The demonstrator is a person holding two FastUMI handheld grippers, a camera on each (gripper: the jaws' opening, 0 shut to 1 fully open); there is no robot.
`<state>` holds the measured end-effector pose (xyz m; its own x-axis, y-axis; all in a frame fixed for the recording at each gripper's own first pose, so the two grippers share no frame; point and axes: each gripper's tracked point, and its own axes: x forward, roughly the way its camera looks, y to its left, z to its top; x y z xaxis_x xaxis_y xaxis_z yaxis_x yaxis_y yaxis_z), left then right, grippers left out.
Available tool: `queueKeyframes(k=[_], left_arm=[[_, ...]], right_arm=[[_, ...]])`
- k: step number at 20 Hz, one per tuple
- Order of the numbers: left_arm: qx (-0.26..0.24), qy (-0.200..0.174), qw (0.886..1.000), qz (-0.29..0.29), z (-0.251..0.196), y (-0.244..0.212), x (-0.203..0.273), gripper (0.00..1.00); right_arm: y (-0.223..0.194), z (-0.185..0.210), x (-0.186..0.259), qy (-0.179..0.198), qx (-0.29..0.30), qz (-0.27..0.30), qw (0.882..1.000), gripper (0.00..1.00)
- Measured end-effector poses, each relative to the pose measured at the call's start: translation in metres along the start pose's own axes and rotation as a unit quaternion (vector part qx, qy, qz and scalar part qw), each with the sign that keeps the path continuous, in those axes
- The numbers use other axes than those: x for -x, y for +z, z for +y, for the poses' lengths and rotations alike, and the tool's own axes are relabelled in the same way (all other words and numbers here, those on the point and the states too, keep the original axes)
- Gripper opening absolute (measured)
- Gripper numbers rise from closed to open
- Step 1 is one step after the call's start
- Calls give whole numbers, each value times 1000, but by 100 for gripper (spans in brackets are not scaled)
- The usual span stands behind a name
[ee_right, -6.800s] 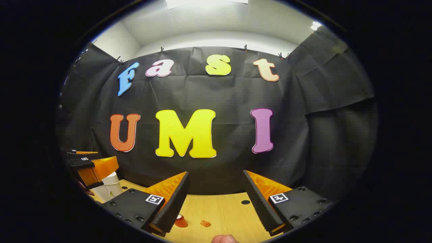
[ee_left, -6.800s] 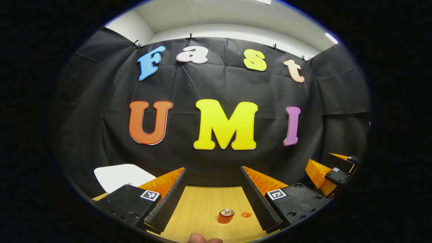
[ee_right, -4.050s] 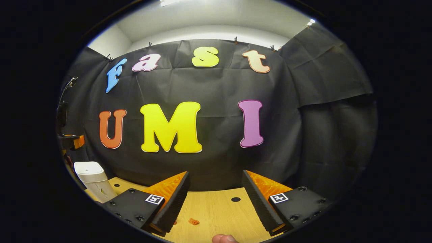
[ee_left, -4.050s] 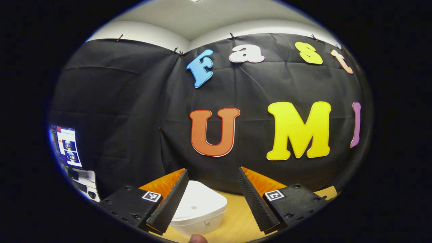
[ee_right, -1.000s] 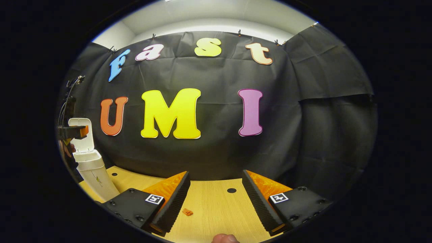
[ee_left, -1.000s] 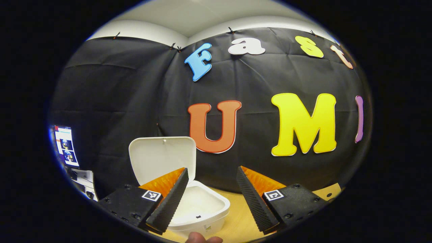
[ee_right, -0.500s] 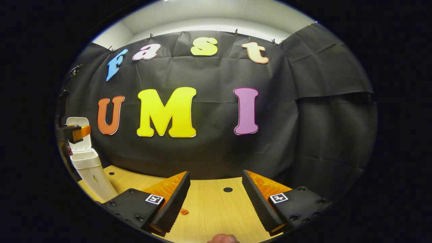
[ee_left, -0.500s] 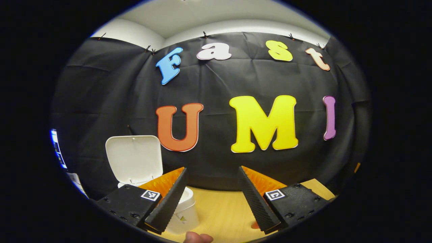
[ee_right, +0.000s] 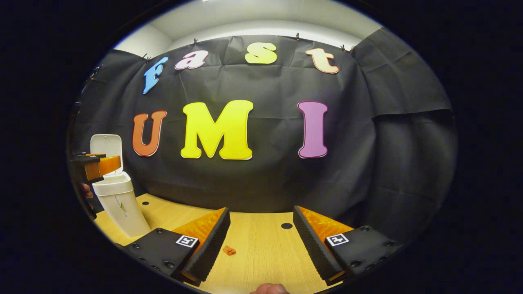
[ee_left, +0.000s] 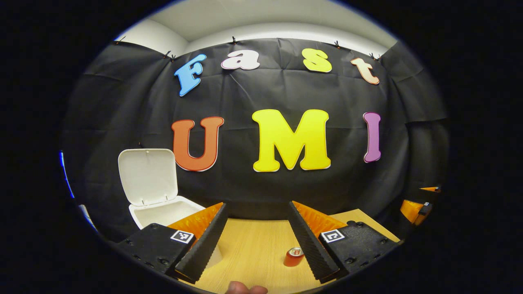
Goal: Press the lid of the desktop garbage bin to open it, pick up the crumpled paper on the desktop and throw it into the bin, then pick up the pop can on the desktop and drop it into the bin, and finally close the garbage bin lid.
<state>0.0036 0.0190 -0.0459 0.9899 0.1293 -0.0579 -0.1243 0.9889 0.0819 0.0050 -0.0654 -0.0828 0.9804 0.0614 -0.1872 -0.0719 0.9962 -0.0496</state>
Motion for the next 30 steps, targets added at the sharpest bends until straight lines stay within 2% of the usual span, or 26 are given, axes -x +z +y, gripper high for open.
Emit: queueKeyframes(k=[5, 11, 20, 26, 30], left_arm=[[-16, -25, 999, 28, -14, -25, 19, 97], [-18, -25, 998, 49, -19, -35, 36, 97], [-12, 8, 997, 79, 0, -48, 57, 97], [-11, 18, 995, 95, 15, -56, 64, 96], [0, 43, 993, 108, 37, -64, 72, 97]], right_arm=[[-34, 12, -13, 40, 15, 37, 998, 96], [-90, 27, -34, 77, 18, 102, 992, 98], [-151, 51, -80, 115, 36, 156, 980, 98], [-205, 64, -115, 125, 47, 217, 967, 98], [-233, 78, -134, 139, 64, 241, 958, 98]])
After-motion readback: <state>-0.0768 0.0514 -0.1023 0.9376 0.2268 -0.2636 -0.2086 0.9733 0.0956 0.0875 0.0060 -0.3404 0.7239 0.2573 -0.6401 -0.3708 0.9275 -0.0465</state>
